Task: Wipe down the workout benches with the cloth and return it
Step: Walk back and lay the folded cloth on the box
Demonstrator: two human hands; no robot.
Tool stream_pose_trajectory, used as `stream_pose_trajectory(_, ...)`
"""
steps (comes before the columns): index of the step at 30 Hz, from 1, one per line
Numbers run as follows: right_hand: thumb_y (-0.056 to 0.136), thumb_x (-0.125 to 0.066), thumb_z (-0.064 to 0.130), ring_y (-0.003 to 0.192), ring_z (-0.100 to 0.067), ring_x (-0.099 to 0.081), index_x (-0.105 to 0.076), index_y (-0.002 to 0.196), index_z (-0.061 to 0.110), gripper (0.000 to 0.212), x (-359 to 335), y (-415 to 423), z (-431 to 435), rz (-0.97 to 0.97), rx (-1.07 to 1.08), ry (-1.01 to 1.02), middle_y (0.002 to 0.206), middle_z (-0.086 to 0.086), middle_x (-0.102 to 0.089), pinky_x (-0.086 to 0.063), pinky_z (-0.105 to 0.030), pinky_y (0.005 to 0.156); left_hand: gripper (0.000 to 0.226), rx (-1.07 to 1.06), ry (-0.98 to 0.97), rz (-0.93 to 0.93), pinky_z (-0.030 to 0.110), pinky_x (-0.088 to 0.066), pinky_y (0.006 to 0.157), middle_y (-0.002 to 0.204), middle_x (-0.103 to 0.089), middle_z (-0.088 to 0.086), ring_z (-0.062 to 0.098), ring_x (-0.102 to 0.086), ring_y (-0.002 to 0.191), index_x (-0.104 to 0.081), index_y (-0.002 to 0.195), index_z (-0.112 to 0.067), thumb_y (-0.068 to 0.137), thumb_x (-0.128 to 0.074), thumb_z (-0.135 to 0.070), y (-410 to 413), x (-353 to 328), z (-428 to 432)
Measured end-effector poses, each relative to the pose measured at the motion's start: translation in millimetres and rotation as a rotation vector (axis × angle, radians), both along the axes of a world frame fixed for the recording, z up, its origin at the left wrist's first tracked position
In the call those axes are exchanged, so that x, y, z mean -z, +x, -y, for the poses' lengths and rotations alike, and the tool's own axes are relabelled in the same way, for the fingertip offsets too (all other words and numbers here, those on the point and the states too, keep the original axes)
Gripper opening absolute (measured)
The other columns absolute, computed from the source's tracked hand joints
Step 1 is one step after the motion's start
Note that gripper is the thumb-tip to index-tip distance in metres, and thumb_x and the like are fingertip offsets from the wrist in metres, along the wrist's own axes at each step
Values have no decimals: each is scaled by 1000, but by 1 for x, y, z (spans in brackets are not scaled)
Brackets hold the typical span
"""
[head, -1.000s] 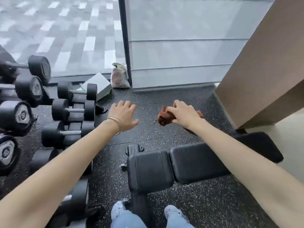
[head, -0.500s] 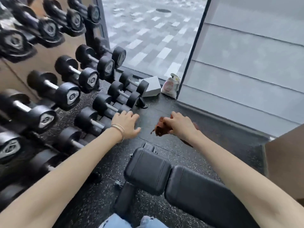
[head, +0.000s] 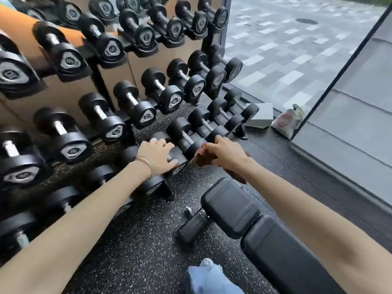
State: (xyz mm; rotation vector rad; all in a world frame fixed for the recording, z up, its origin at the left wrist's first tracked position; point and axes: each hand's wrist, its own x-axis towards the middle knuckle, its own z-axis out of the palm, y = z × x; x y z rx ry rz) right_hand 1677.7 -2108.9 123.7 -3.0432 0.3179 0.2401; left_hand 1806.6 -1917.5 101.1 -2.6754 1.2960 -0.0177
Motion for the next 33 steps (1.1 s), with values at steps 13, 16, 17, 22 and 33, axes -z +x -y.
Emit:
stream_pose_trajectory(13,84,-67,30,114,-32,-48,-42,136,33,58,-18,52,-139,57,-449,-57,120,-10,-45,-47,-44,87,58,-501,26,-18,39,-39,96,134,-46,3,26,-41,123,-39,135,-28,88,-36,-61,-42,-17,-188)
stream_pose_trajectory(16,84,-67,29,115,-32,-48,-42,135,34,57,-20,63,-156,55,-570,-80,119,-10,-45,-46,-45,86,56,-580,8,-22,39,-38,94,132,-49,4,27,-42,121,-43,133,-28,88,-39,-60,-58,-17,-198)
stream_pose_trajectory(17,84,-67,29,114,-32,-48,-42,135,34,57,-19,66,-162,51,-607,-82,119,-10,-45,-46,-45,86,54,-610,-13,-20,39,-38,94,130,-49,4,27,-43,121,-45,132,-27,88,-40,-58,-65,-15,-200)
stream_pose_trajectory(22,85,-66,32,115,-31,-47,-42,135,35,55,-8,73,-192,-9,-796,-104,119,-10,-45,-47,-43,83,57,-783,-28,-83,41,-35,98,132,-49,4,27,-42,123,-43,133,-27,87,-40,-59,-107,3,-213)
stream_pose_trajectory(33,85,-66,33,118,-30,-45,-41,136,33,57,5,47,-293,-25,-1131,-139,123,-10,-45,-46,-44,85,58,-1073,-40,-124,43,-38,96,132,-49,8,30,-43,122,-43,133,-25,86,-40,-60,-192,18,-290)
